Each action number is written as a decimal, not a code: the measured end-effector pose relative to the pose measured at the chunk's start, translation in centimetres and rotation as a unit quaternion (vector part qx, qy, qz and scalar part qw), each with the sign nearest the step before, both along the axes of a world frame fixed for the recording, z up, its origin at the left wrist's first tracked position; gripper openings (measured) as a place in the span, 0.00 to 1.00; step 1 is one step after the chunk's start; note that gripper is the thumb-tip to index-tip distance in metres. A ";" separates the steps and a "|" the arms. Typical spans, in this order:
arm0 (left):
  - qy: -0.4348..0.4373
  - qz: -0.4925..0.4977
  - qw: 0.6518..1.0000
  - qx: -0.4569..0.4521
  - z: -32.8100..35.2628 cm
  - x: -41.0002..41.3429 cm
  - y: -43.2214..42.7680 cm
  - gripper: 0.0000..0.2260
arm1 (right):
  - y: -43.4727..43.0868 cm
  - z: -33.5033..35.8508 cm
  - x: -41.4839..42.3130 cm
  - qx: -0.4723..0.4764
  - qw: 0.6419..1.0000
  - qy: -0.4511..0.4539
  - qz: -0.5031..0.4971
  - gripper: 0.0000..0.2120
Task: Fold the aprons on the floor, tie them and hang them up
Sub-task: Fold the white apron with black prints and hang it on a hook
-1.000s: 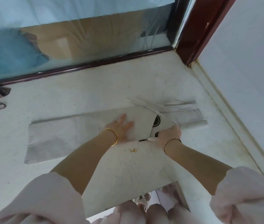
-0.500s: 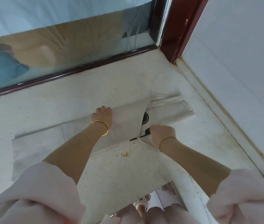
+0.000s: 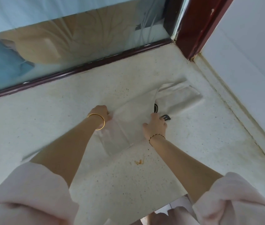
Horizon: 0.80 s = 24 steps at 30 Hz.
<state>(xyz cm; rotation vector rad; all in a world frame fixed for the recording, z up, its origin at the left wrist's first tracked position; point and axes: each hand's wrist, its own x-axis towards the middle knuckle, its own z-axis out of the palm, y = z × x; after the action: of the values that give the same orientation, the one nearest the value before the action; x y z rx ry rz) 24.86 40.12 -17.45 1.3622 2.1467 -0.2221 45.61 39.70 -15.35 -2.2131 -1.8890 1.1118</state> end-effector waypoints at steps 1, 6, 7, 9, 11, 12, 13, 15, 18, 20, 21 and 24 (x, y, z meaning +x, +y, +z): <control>-0.008 0.012 1.000 0.006 0.0 -0.3 0.4 0.09 | 0.9 -0.3 -0.6 0.008 1.000 0.009 0.007 0.22; -0.086 0.056 0.992 0.070 -0.7 0.9 2.0 0.19 | 5.1 -0.6 -0.2 0.116 0.989 -0.085 0.035 0.25; -0.096 0.061 0.990 0.078 -0.8 1.1 2.0 0.19 | 5.2 -0.3 0.0 0.150 0.982 -0.101 0.061 0.23; -0.104 0.064 0.989 0.088 -1.2 1.0 1.7 0.16 | 4.2 0.1 -0.3 0.193 0.962 -0.098 0.166 0.18; -0.088 0.059 0.992 0.072 -0.9 0.3 0.9 0.11 | 1.8 -0.3 -1.5 0.199 0.926 -0.087 0.310 0.14; -0.078 0.059 0.993 0.060 -0.6 -0.2 0.2 0.11 | 0.4 -0.8 -2.2 0.197 0.906 -0.086 0.364 0.13; -0.068 0.051 0.995 0.044 -0.3 -0.6 -0.6 0.13 | -0.8 -1.3 -2.7 0.193 0.893 -0.090 0.397 0.13; -0.047 0.038 0.998 -0.009 0.4 -1.6 -2.6 0.16 | -2.5 -2.2 -3.5 0.186 0.891 -0.102 0.402 0.14; -0.091 0.073 0.988 -0.105 1.1 -3.0 -5.4 0.15 | -3.1 -2.6 -3.6 0.186 0.901 -0.106 0.377 0.19; -0.139 0.109 0.969 -0.171 1.7 -4.0 -7.0 0.13 | -3.3 -2.7 -3.7 0.182 0.900 -0.116 0.378 0.21; -0.150 0.115 0.960 -0.207 2.1 -4.4 -7.7 0.14 | -3.2 -2.7 -3.7 0.176 0.900 -0.121 0.380 0.21; -0.165 0.116 0.938 -0.281 3.1 -5.3 -10.1 0.17 | -3.0 -2.9 -3.6 0.165 0.898 -0.130 0.386 0.21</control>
<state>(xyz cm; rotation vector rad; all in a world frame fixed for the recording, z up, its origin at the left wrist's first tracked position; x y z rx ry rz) 19.53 30.04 -14.33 0.7497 1.7523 -0.4390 42.05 36.67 -18.21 -1.4925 -2.9298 0.4438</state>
